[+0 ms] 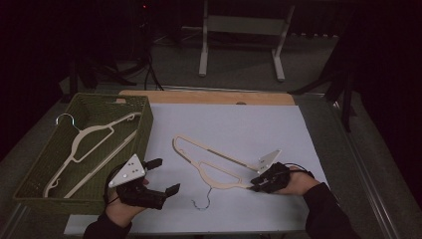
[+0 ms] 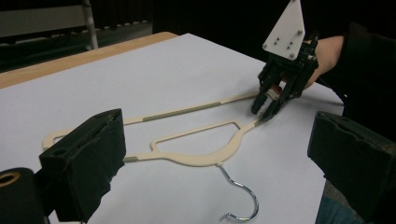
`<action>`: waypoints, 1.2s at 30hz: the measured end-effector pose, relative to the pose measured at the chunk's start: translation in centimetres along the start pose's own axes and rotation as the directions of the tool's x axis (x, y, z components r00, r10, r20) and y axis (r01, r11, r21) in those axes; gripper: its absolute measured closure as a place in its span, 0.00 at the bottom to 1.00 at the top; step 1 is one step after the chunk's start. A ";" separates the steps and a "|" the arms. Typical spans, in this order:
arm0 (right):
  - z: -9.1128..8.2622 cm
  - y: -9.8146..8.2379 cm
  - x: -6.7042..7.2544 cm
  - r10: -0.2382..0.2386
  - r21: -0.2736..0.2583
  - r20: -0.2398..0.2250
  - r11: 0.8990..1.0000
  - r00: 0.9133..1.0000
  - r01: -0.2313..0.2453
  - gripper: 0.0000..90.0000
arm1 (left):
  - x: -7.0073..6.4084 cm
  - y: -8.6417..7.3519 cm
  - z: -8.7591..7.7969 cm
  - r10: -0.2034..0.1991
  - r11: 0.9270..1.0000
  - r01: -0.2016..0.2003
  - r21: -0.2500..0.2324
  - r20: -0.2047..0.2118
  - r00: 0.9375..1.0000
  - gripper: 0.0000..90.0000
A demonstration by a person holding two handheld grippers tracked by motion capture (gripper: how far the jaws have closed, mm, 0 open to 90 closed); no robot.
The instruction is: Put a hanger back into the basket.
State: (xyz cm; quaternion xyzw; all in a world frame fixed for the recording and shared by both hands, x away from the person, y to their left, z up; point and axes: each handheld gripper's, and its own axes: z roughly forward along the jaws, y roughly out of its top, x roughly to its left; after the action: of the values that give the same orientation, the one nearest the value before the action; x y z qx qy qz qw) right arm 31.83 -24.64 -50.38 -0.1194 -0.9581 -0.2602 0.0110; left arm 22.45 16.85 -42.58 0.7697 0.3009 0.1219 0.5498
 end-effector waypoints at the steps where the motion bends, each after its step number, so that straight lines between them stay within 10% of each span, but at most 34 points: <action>1: -0.1 0.1 0.1 0.000 0.006 0.009 1.000 1.000 0.000 0.71 | 0.0 0.0 0.0 0.000 1.000 0.000 0.001 -0.001 1.000 0.06; 16: 0.2 3.6 1.2 -0.072 0.246 0.025 0.967 0.997 0.064 0.66 | -0.1 -0.1 0.2 0.004 1.000 -0.004 0.011 0.005 1.000 0.06; 23: 1.5 4.2 0.8 -0.090 0.350 -0.017 0.933 0.996 0.090 0.74 | 0.0 -0.1 0.1 0.003 1.000 -0.003 0.008 0.006 1.000 0.06; 36: 1.3 3.7 0.4 -0.142 0.314 -0.013 0.939 0.990 0.139 0.88 | 0.2 -0.1 0.1 -0.002 1.000 0.001 0.004 0.005 1.000 0.06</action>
State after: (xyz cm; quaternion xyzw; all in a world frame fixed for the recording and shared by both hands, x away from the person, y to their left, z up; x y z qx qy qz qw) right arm 32.33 -20.73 -49.63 -0.0485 -0.9934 -0.1041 0.0066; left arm 22.60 16.89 -42.74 0.7709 0.3003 0.1188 0.5489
